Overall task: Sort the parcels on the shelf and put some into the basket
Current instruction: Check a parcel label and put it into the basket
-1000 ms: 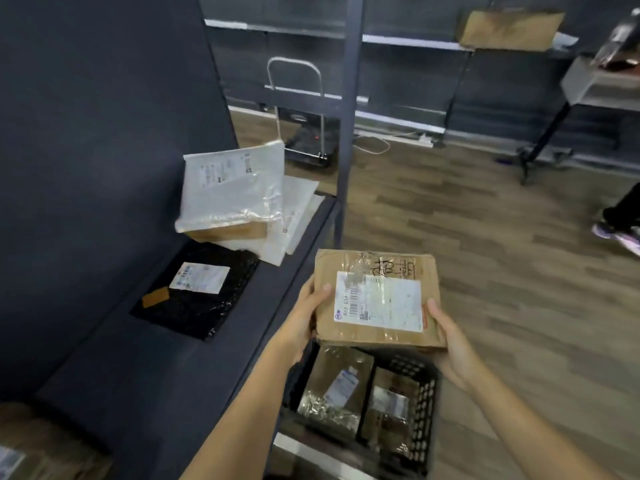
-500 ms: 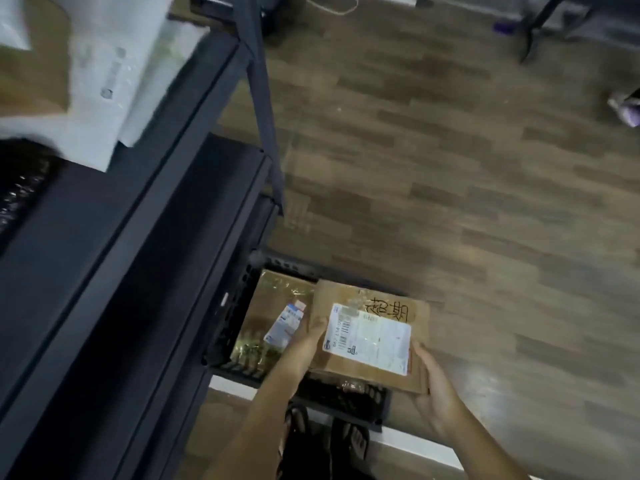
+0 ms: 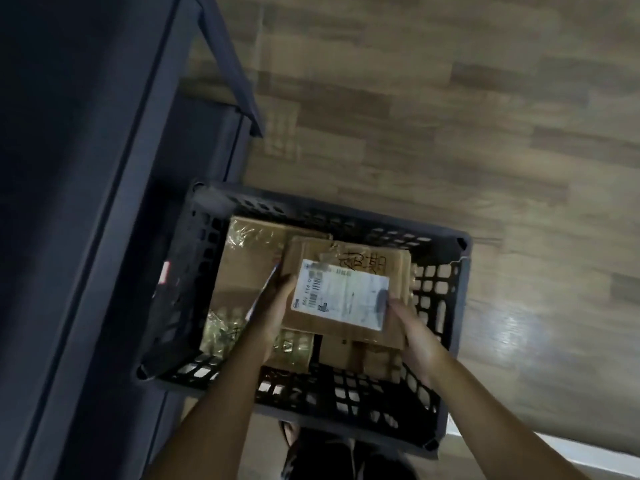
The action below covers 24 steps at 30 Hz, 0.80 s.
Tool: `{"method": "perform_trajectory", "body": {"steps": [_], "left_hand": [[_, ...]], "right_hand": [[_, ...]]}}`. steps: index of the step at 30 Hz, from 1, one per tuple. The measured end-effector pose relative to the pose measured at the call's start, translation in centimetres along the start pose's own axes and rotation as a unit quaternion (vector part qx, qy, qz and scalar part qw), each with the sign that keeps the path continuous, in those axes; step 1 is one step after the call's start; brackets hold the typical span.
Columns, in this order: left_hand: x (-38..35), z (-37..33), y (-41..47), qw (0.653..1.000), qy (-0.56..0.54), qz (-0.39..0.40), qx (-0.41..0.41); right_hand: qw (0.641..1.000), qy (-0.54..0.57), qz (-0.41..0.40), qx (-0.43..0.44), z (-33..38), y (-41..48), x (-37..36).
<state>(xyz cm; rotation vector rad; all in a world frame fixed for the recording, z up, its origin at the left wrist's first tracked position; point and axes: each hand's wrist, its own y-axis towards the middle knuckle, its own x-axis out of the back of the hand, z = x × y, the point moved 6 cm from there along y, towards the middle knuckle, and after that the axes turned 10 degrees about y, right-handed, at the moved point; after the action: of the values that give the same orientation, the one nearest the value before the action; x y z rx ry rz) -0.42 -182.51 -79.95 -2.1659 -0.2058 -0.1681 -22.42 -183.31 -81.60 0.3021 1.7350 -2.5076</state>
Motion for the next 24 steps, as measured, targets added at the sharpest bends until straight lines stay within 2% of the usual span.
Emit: {"method": "perform_trajectory", "body": {"steps": [5,8,12,17,20,24], "left_hand": [[7.6,-0.2,4.4,0.996,0.028,-0.079,-0.014],[10.7,-0.3,6.6,0.993,0.021,-0.115,-0.021],[12.3,0.7,8.3,0.986,0.099,-0.132,-0.014],[12.2,1.3,8.4,0.982,0.135,-0.134,0.02],[12.1,0.4,8.3,0.97,0.198,-0.132,0.054],[12.6,-1.9,6.0,0.948,0.263,-0.168,0.062]], "right_hand": [[0.998,-0.039,0.038,0.004,0.6,3.9,-7.6],[0.995,-0.07,0.028,0.068,2.1,5.6,-11.1],[0.988,-0.086,0.029,0.124,2.2,6.8,-13.5],[0.973,-0.137,0.033,0.182,1.8,7.2,-13.7],[0.969,-0.175,0.02,0.17,1.9,8.1,-13.5],[0.972,-0.21,-0.053,0.094,2.5,6.8,-13.1]]}}
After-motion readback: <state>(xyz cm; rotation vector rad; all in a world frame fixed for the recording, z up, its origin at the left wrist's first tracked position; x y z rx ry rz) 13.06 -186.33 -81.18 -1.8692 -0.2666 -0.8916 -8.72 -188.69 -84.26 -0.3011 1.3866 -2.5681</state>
